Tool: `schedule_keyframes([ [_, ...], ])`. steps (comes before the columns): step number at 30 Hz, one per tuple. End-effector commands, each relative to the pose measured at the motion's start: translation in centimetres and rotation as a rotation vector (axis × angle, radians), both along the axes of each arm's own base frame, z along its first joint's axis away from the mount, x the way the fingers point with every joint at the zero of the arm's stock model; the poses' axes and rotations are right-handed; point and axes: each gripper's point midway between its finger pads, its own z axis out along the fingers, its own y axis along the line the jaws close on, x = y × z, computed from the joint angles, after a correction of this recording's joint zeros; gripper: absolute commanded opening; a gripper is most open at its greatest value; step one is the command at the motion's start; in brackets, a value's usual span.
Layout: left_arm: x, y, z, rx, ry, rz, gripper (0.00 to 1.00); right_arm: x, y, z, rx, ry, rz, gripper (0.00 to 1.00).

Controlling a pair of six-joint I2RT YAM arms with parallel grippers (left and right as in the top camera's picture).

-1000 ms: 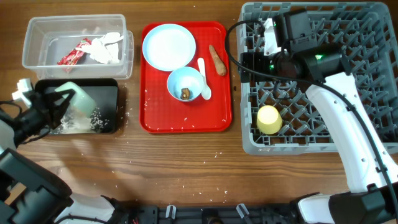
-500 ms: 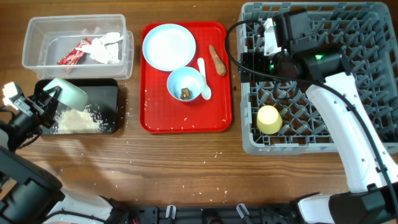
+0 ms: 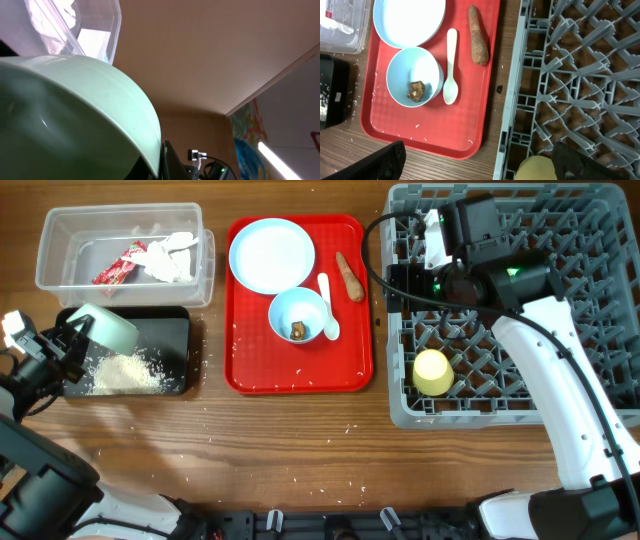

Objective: Sort waste into correct bins and load items into the dishwasher rack
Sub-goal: 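Return the empty green bowl to the red tray with the left gripper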

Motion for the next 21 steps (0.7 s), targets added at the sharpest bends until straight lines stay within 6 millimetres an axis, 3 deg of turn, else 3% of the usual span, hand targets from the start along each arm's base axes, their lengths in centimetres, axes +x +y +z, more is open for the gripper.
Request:
schedule_keyframes([
  [1, -0.2, -0.1, 0.1, -0.080, 0.032, 0.003, 0.04, 0.3, 0.1, -0.2, 0.001, 0.001, 0.005, 0.95],
  [7, -0.2, 0.0, 0.3, -0.089, 0.028, 0.002, 0.04, 0.3, 0.1, -0.1, -0.001, -0.001, 0.009, 0.95],
  [11, 0.1, -1.4, 1.0, -0.091, 0.027, -0.032, 0.04, 0.4, 0.1, -0.1, -0.002, -0.005, 0.012, 0.95],
  [15, 0.7, -6.2, 2.1, 0.067, 0.029, -0.141, 0.04, 0.5, 0.2, -0.1, -0.001, -0.008, 0.012, 0.95],
  [19, 0.9, -13.4, 0.7, 0.437, 0.173, -0.288, 0.04, 0.5, 0.1, -0.1, -0.003, -0.009, 0.011, 0.95],
  [21, 0.5, -16.6, -1.1, 0.674, 0.286, -0.332, 0.04, 0.7, 0.1, 0.0, -0.008, -0.020, 0.015, 0.95],
])
